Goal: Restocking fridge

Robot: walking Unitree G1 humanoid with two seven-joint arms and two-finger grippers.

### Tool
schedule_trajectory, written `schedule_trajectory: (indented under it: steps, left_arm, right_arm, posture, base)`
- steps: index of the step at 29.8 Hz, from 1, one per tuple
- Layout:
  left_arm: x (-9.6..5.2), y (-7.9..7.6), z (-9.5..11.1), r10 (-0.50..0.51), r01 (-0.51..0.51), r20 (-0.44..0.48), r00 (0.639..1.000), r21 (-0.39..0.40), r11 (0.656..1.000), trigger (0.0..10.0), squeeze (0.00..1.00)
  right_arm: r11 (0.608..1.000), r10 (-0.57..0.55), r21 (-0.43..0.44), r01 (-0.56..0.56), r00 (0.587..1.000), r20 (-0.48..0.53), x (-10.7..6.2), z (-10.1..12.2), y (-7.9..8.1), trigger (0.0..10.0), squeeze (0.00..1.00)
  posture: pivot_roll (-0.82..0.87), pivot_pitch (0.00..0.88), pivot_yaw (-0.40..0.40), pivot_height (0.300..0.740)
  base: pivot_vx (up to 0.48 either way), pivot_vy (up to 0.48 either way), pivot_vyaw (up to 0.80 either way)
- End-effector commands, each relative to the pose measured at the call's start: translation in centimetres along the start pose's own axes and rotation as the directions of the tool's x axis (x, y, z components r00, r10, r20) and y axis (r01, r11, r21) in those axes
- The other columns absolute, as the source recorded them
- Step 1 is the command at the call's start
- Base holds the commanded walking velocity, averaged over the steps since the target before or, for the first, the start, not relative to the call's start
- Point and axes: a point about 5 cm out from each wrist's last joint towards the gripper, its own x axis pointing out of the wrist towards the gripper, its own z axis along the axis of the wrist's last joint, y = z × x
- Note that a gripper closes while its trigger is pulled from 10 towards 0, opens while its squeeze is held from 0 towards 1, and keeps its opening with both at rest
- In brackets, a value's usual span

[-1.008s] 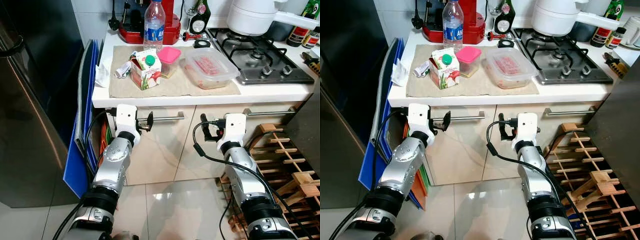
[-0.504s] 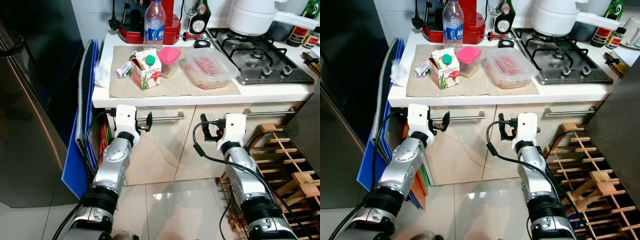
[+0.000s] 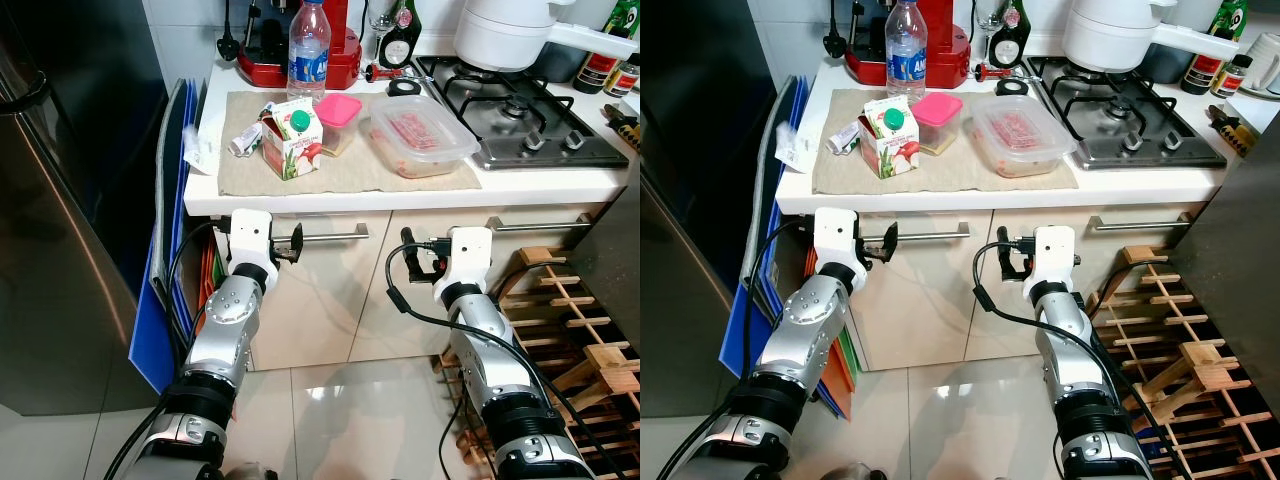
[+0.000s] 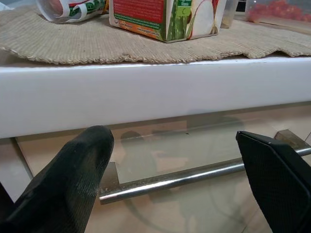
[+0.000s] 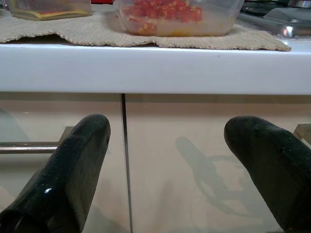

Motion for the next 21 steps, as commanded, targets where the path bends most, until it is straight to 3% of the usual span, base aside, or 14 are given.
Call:
schedule_trajectory:
  steps: [1, 6, 21]
  left_arm:
    - [0.34, -0.14, 0.48, -0.002, 0.002, 0.016, 1.0, 0.016, 1.0, 10.0, 0.0]
    - [0.34, -0.13, 0.46, -0.002, 0.002, 0.015, 1.0, 0.016, 1.0, 10.0, 0.0]
    - [0.33, -0.18, 0.44, -0.001, 0.001, 0.015, 1.0, 0.014, 1.0, 10.0, 0.0]
  right_arm:
    - [1.0, -0.008, 0.008, 0.008, 1.0, -0.008, -0.04, -0.16, -0.25, 10.0, 0.0]
    - [1.0, -0.008, 0.008, 0.008, 1.0, -0.009, -0.06, -0.19, -0.24, 10.0, 0.0]
    - [1.0, -0.01, 0.007, 0.01, 1.0, -0.011, -0.14, -0.27, -0.27, 10.0, 0.0]
  posture:
    - [0.01, 0.0, -0.025, 0.74]
    - [0.01, 0.0, -0.026, 0.74]
    - [0.01, 0.0, -0.024, 0.74]
  base:
    - [0.0, 0.0, 0.0]
    - [0.0, 0.0, 0.0]
    - [-0.26, 0.0, 0.0]
